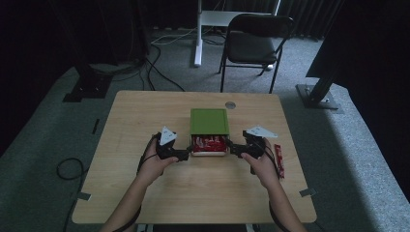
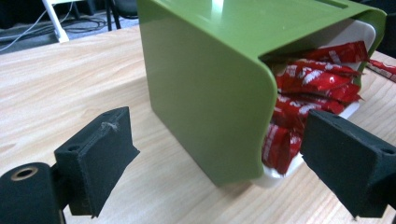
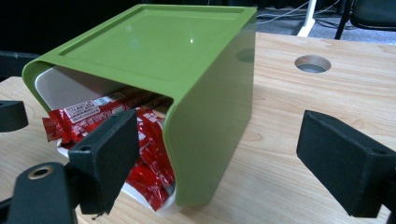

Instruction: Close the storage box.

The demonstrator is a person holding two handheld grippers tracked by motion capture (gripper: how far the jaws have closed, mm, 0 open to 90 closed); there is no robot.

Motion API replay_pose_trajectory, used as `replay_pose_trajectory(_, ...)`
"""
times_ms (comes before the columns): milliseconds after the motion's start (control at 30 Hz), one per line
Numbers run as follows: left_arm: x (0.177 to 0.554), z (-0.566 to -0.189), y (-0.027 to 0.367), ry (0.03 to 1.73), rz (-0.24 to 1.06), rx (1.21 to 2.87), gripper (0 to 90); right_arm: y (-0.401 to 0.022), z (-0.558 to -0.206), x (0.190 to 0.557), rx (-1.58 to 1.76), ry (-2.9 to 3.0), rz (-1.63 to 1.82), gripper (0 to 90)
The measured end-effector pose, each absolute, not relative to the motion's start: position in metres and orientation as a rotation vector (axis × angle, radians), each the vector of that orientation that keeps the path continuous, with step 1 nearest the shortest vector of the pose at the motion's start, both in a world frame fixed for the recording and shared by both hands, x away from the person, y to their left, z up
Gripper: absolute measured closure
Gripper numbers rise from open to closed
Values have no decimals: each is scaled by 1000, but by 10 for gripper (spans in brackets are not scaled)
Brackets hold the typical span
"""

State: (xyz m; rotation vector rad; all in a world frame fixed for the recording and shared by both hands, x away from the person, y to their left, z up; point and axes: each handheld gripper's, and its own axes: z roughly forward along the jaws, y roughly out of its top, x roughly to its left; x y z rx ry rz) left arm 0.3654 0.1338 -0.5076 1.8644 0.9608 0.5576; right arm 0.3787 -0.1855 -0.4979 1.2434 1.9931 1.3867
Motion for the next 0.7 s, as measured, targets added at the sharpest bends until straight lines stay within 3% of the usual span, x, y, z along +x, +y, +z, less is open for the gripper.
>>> replay_pose_trajectory(700,348,-520,170,1067,566,1870,104,-222,-517,366,1321,1958,1297,127)
